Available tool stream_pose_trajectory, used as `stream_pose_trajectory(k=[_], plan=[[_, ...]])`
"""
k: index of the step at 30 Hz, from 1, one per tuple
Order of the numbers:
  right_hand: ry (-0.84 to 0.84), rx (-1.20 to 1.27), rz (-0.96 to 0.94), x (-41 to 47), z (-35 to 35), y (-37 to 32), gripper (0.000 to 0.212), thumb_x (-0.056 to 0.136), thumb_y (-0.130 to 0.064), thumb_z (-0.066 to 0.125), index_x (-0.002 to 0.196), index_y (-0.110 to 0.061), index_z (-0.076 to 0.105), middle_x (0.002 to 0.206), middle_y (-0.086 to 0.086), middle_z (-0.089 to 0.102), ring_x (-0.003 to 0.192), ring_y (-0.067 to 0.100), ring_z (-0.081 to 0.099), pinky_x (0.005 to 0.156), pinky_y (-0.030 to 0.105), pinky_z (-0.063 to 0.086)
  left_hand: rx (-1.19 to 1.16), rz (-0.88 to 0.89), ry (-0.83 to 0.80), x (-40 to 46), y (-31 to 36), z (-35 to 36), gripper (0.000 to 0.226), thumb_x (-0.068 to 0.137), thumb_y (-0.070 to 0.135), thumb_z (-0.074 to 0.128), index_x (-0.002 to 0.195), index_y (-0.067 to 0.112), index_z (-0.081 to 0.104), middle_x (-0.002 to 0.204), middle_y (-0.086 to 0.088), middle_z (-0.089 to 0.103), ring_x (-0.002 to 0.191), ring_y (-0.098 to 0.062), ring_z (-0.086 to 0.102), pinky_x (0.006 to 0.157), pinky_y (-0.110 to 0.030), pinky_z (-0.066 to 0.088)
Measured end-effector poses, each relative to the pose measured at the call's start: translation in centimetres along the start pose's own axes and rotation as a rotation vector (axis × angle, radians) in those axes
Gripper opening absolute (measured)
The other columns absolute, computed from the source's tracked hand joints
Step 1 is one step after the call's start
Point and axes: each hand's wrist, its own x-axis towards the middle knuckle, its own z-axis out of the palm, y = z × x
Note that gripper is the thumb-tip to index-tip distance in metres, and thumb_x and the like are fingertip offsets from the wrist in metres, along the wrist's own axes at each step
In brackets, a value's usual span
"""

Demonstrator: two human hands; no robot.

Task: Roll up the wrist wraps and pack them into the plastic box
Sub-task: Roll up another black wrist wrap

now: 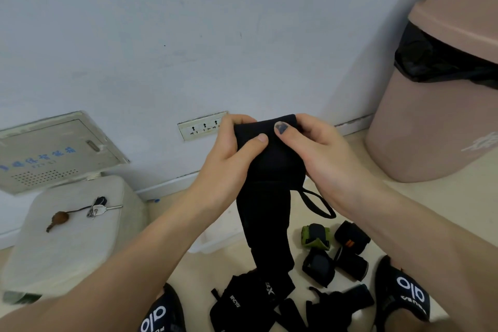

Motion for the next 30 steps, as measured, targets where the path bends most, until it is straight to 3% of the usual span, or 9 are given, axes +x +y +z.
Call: stream_pose_trajectory(k=[4,9,13,18,20,25,30], plan=[[0.029,0.002,-0.002,0.1,-0.1,0.1,0.017,0.105,-0.021,0.059,0.109,-0.01,0.072,0.102,0.017,0.077,0.095,0.027,0.075,0.087,0.043,0.061,-0.106,-0.096,-0.016,0.3,0.0,0.0,0.036,0.074,0.029,0.06,0.11,0.03,0.058,0.085,0.012,0.071,0.082,-0.01,0.07,0.072,-0.032,0.057],[-0.01,-0.016,-0.011,0.0,-0.2,0.1,0.018,0.106,-0.016,0.056,0.114,-0.012,0.072,0.106,0.011,0.078,0.102,0.025,0.075,0.093,0.041,0.06,-0.063,-0.021,0.001,0.3,0.0,-0.2,0.034,0.075,0.023,0.057,0.106,0.037,0.059,0.094,0.01,0.069,0.088,-0.014,0.069,0.078,-0.037,0.058],[-0.034,-0.04,0.012,0.1,0.1,0.0,0.017,0.107,-0.019,0.055,0.115,-0.016,0.069,0.105,0.002,0.078,0.102,0.016,0.075,0.094,0.038,0.059,-0.041,0.012,0.027,0.3,0.3,-0.2,0.032,0.075,0.02,0.053,0.101,0.037,0.059,0.091,0.011,0.067,0.084,-0.014,0.066,0.07,-0.034,0.056],[-0.034,-0.191,0.008,-0.6,1.1,0.2,0.016,0.11,-0.031,0.045,0.115,-0.021,0.057,0.096,-0.009,0.068,0.081,-0.008,0.064,0.065,0.007,0.047,-0.049,0.019,0.064,-0.1,0.5,0.4,0.028,0.089,0.002,0.047,0.103,0.025,0.053,0.088,0.004,0.061,0.07,-0.01,0.059,0.055,-0.024,0.05],[-0.02,-0.216,0.016,-0.7,1.4,0.6,0.017,0.111,-0.032,0.041,0.117,-0.021,0.052,0.096,-0.011,0.064,0.075,-0.015,0.061,0.06,0.002,0.043,-0.023,0.026,0.05,-0.3,0.5,0.7,0.028,0.091,-0.002,0.043,0.106,0.021,0.05,0.089,0.001,0.059,0.066,-0.006,0.057,0.053,-0.02,0.048],[-0.009,-0.216,0.021,-0.9,1.4,0.9,0.014,0.111,-0.034,0.04,0.113,-0.023,0.048,0.095,-0.009,0.062,0.07,-0.015,0.059,0.064,0.009,0.049,0.002,0.026,0.014,-0.6,0.4,1.1,0.028,0.092,-0.004,0.043,0.108,0.019,0.045,0.087,0.001,0.056,0.061,-0.001,0.055,0.052,-0.016,0.046],[0.003,-0.15,-0.054,-0.7,0.5,0.2,0.012,0.108,-0.021,0.051,0.11,-0.016,0.062,0.097,0.002,0.073,0.086,0.005,0.07,0.073,0.024,0.058,-0.021,0.006,-0.02,-0.1,0.4,0.5,0.028,0.08,0.014,0.055,0.102,0.031,0.054,0.093,0.002,0.063,0.079,-0.016,0.062,0.065,-0.033,0.052]])
